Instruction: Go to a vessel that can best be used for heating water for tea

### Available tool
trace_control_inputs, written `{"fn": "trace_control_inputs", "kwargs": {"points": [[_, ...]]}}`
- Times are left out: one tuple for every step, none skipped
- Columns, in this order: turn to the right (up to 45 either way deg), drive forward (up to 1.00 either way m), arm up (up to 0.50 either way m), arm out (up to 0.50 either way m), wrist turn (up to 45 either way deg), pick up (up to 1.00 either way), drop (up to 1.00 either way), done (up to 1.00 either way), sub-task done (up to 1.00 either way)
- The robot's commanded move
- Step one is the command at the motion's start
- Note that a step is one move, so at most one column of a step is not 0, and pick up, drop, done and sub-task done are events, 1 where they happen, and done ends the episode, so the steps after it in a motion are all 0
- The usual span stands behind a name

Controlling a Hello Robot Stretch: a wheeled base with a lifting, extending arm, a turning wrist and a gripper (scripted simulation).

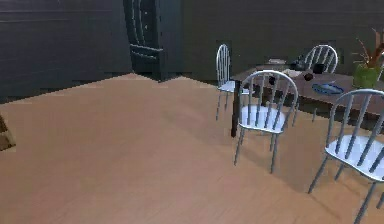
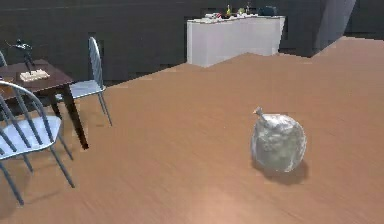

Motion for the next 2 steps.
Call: {"fn": "trace_control_inputs", "kwargs": {"points": [[0.0, 1.0, 0.0, 0.0, 0.0, 0.0, 0.0, 0.0, 0.0], [-3.0, 0.0, 0.0, 0.0, 0.0, 0.0, 0.0, 0.0, 0.0]]}}
